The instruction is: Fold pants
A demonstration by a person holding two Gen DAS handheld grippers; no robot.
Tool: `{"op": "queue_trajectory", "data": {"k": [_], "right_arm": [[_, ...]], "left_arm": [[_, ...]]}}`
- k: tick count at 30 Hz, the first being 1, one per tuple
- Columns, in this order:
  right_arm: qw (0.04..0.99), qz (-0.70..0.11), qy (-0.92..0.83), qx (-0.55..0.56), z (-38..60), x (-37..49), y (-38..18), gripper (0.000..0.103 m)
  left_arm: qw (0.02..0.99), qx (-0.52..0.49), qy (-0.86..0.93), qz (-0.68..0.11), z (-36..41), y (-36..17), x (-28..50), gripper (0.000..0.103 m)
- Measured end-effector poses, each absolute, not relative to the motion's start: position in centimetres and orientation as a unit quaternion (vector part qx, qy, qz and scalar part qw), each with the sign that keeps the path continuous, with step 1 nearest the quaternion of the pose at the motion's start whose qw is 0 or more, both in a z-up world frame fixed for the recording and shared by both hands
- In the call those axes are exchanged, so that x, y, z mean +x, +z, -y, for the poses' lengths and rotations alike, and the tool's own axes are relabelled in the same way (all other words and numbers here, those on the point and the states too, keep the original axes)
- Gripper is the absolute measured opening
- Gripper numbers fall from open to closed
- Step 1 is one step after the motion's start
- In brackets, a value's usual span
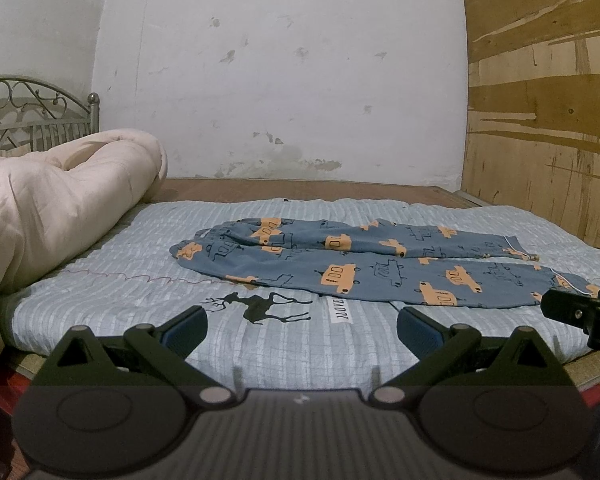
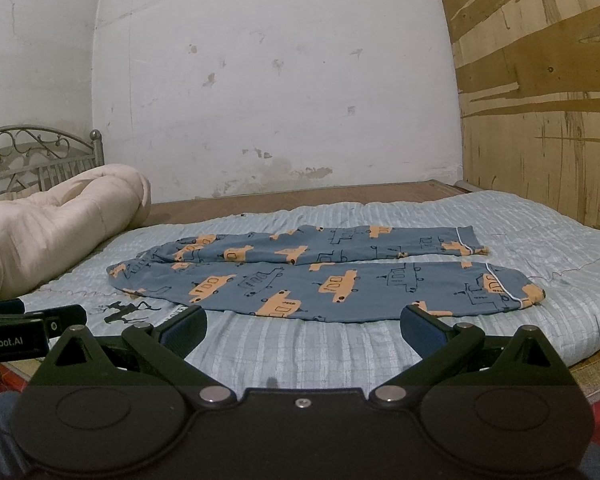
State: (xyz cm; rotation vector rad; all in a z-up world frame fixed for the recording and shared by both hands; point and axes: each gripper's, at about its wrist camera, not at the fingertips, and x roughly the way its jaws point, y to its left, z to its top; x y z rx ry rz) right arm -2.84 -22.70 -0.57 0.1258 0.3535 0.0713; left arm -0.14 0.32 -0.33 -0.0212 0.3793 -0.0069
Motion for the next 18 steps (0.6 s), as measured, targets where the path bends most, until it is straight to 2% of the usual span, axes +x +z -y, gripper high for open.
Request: {"op": "queue_trajectory", "data": {"k": [18], "right_arm": [[0.982, -0.176, 0.036, 0.062, 22.72, -2.86, -0.57, 0.102]], "left_arm": [[0.982, -0.010, -0.002, -0.191, -0.16, -0.41, -0.17, 0.102]]}}
